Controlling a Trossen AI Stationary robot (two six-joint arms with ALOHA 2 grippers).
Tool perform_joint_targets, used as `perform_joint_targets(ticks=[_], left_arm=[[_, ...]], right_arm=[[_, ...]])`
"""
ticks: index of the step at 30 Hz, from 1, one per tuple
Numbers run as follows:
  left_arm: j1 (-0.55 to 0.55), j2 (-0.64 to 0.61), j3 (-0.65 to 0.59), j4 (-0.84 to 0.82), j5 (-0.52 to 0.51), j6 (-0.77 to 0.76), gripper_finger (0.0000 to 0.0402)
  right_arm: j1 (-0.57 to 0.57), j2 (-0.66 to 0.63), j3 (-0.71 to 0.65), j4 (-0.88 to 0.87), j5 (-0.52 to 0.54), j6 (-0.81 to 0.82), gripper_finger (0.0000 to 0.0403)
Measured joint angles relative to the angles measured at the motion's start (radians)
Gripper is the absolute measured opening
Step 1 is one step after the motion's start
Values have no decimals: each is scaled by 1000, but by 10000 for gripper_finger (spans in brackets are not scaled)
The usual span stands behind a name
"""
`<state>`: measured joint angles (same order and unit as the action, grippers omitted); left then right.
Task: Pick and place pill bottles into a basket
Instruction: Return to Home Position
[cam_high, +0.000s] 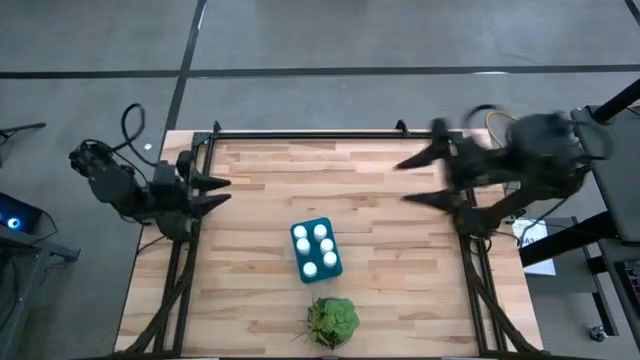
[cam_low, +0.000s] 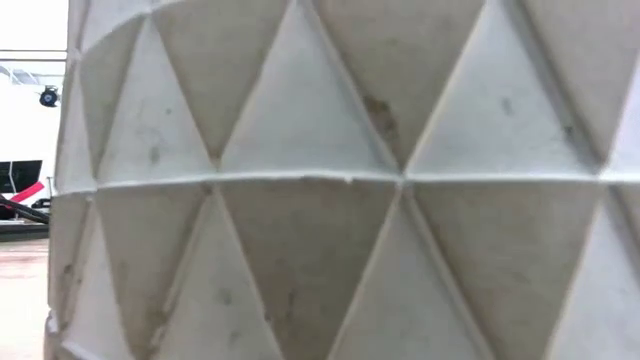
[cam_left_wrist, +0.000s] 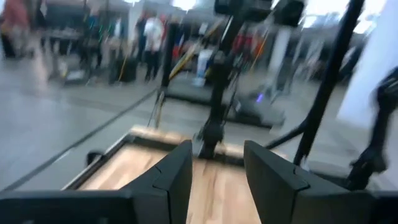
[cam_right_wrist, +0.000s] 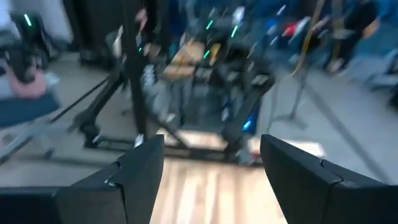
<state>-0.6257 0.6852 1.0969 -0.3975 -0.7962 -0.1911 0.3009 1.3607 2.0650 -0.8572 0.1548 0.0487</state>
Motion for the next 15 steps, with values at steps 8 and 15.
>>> perform_joint_targets(ticks=[8,15], left_arm=[[0,-357,-424,519,80,230,128],[0,-524,-617,625,104,255,128]], right_arm=[[75,-421,-496,495,138,-90,249],[74,-728,-1023,851,187,-15,256]])
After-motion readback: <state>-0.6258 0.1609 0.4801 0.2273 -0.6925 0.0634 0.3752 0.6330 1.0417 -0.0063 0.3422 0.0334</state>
